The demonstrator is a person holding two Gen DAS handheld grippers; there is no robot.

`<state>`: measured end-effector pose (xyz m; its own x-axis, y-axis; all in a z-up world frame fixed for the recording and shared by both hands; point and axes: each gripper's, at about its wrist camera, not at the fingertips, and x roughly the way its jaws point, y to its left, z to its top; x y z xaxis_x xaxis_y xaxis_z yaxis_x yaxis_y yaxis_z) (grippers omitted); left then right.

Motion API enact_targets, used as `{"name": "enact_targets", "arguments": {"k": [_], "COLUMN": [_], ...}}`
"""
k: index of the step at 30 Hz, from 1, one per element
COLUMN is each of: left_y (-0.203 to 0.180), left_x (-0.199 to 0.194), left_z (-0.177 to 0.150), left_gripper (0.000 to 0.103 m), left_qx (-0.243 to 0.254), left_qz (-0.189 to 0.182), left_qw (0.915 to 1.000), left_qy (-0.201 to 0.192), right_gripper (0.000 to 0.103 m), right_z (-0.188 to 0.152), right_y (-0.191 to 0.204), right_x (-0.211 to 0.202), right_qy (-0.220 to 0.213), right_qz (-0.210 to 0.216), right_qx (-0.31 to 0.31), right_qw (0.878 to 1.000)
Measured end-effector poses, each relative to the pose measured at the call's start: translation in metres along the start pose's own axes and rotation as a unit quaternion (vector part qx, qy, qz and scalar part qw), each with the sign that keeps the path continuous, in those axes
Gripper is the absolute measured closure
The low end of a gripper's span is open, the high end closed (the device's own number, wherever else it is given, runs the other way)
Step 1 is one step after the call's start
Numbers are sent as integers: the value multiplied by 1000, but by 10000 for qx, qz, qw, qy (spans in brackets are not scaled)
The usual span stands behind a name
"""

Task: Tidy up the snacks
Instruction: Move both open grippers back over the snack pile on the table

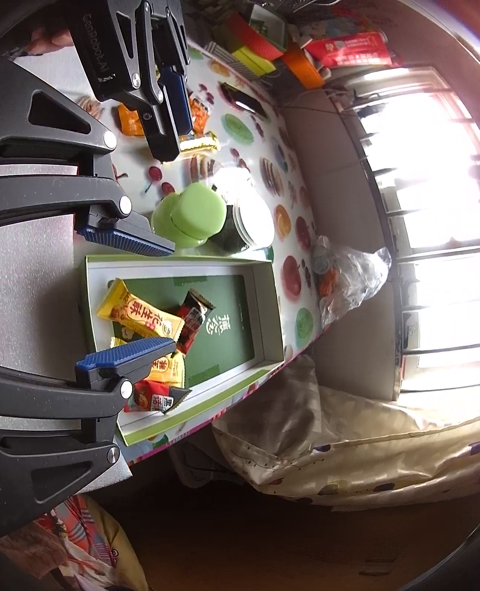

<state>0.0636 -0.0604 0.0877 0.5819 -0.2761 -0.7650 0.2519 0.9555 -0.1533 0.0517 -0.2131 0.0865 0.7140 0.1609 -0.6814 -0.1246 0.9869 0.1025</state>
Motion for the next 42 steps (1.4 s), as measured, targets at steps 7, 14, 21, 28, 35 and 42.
{"name": "enact_targets", "arguments": {"k": [7,14,21,28,35,42], "left_y": [27,68,129,175,200,207], "left_x": [-11,-14,-19,-23,-16,-5], "left_z": [-12,-32,-57,-75,-86,-83], "left_gripper": [63,62,51,51,51,51], "left_qx": [-227,-697,-1477,-2086,-2451,-2585], "left_qz": [199,388,608,855,777,499], "left_qw": [9995,9968,9872,9742,9662,9644], "left_qy": [-80,21,16,70,211,249], "right_gripper": [57,55,53,52,52,52], "right_z": [-2,-7,-15,-16,-18,-17], "right_y": [30,62,96,127,165,184], "right_x": [4,18,36,55,76,93], "right_qy": [35,242,520,742,922,1061], "right_qz": [232,537,871,1107,1359,1366], "right_qx": [-212,-468,-757,-1018,-1439,-1676], "right_qw": [9995,9972,9920,9858,9759,9706]}}
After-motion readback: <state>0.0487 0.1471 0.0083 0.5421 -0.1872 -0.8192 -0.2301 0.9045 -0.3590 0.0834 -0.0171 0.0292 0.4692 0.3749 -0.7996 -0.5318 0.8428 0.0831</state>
